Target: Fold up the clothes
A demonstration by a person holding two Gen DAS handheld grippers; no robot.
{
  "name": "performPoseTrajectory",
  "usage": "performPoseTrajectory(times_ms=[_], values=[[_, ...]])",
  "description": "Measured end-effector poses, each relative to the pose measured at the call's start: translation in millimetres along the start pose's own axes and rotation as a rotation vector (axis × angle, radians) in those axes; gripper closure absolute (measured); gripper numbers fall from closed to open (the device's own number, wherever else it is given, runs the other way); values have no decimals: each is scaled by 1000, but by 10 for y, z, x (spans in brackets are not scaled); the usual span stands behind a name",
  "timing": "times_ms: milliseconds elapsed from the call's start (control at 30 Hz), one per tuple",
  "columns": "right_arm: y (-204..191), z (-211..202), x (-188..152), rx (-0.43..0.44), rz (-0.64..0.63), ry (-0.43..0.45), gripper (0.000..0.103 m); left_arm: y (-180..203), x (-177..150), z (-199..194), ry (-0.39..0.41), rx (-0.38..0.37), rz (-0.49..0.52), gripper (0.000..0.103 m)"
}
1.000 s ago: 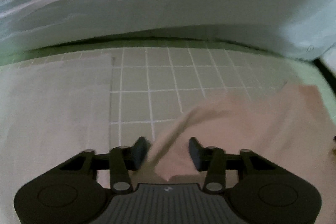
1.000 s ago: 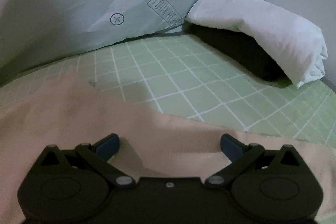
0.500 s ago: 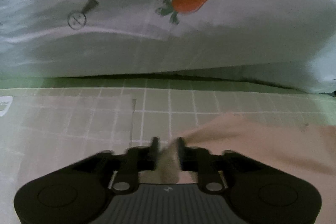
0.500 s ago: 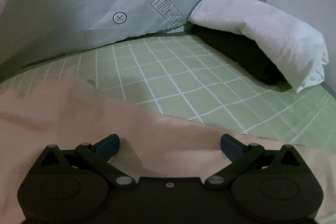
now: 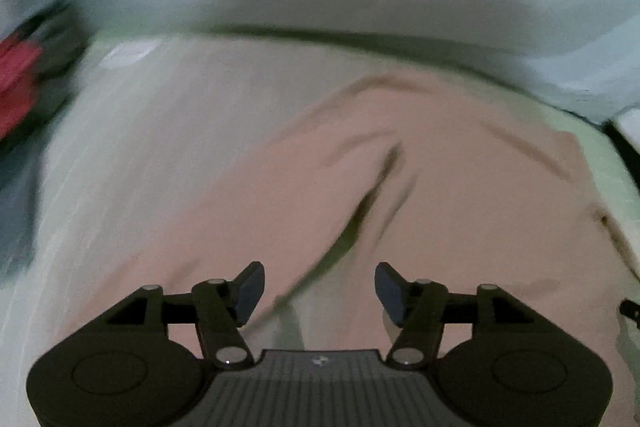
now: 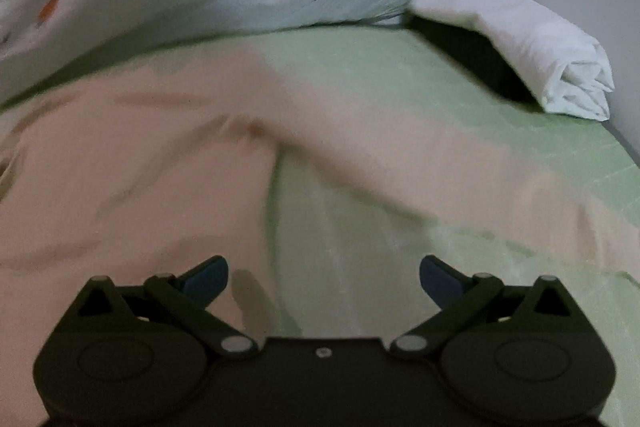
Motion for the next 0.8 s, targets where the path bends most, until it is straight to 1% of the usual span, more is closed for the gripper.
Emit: performPoseTrajectory(times_ms=[67,167,333,367,400,433,467,533,600,667,733,800], values=[[-60,-102,-149,15,-27,-11,0,-234,-202,-108,-13,61,-54,41],[-114,-190,-267,28,-49,-25,0,-556,-405,-263,-12,123,-150,41],[-199,-290,-418,26,-48,-42,0,-1195,-545,-456,25,196,-371,39],[-209,-309,-446,25,-44,-44,0,-1309,-558,-464,21,215,-399,38],[-218,-327,-471,24,-39,-46,0,-1422,-572,-471,15,235,-426,32],[-226,-335,-483,21,-35,-48,0,-1502,-594,-477,7,259,-434,29],[-234,-343,-494,18,-31,-49,0,-1576,-618,-484,-2,284,-438,29],[-258,-356,-516,10,-23,-52,0,-1675,-649,-455,-19,288,-445,29],[-283,-372,-535,2,-16,-54,0,-1744,-675,-373,-47,263,-473,29],[-312,-387,-551,-5,-9,-57,0,-1768,-716,-312,-66,244,-479,28],[-344,-397,-563,-10,-7,-59,0,-1708,-772,-295,-88,233,-468,22],[-373,-415,-583,-13,-11,-60,0,-1683,-787,-260,-95,229,-451,19]])
Point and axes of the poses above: each gripper's, at about its wrist camera, not at the fingertips, and z roughly the way its jaws point, y to its right, x to its top, the point moved 8 cm from there along z, roughly the way its jaws point, and after that the axes turned 3 degrees about z, right-handed, at the moved point
